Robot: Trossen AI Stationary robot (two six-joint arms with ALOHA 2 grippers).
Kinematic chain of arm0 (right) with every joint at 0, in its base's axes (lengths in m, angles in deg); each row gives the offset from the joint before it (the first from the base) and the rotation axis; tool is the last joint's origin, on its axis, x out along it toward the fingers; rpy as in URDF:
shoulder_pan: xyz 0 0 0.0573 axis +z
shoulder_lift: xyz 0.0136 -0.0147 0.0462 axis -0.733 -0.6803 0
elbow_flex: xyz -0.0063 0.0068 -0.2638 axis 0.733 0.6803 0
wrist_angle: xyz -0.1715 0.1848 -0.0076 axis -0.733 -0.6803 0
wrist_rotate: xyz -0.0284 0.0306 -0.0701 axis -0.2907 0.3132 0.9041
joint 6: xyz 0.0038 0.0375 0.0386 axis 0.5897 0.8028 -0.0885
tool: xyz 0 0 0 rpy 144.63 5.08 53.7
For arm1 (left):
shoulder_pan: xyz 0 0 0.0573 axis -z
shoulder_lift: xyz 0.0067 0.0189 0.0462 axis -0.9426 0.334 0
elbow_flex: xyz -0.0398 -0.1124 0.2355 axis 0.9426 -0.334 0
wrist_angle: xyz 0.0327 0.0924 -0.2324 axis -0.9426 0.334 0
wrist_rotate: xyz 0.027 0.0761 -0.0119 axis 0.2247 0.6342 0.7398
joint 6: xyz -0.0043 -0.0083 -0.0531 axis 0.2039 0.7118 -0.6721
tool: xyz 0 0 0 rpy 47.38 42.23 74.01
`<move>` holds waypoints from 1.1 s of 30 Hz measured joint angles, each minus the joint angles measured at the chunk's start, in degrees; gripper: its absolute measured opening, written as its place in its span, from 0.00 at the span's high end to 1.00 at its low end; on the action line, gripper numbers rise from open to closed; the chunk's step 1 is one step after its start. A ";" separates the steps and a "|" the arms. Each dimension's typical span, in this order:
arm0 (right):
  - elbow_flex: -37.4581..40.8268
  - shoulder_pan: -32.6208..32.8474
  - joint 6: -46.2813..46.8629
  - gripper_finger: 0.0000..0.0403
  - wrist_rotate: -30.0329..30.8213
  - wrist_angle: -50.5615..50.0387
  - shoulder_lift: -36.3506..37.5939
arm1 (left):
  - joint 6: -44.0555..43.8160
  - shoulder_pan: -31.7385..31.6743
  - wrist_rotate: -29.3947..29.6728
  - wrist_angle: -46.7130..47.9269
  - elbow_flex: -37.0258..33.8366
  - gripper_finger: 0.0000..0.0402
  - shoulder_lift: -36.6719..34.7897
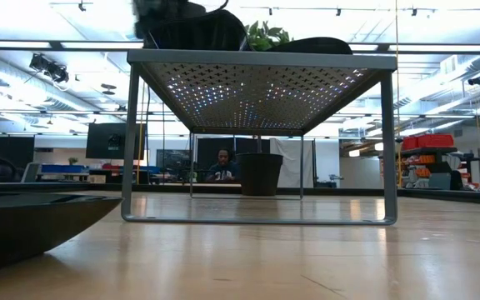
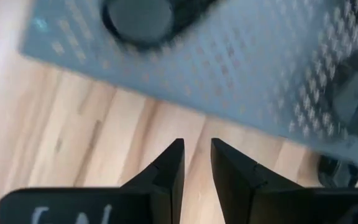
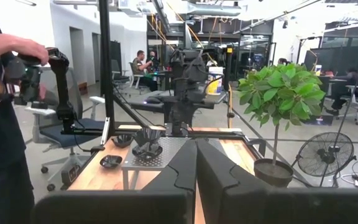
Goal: Pick & Place Mini shaped plates
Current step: Stack the black bowl on top of the black bowl on the shelf
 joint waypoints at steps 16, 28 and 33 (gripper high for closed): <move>-0.01 0.02 0.02 0.96 -0.01 0.02 0.00 | 18.89 8.65 0.35 3.50 -15.11 0.79 -9.01; -0.01 0.00 0.02 0.96 -0.01 0.02 0.00 | 54.64 11.98 0.88 4.16 -15.62 0.79 -8.86; 0.01 0.00 0.02 0.96 0.01 0.02 0.00 | 60.49 14.94 0.83 5.18 -15.61 0.79 -7.87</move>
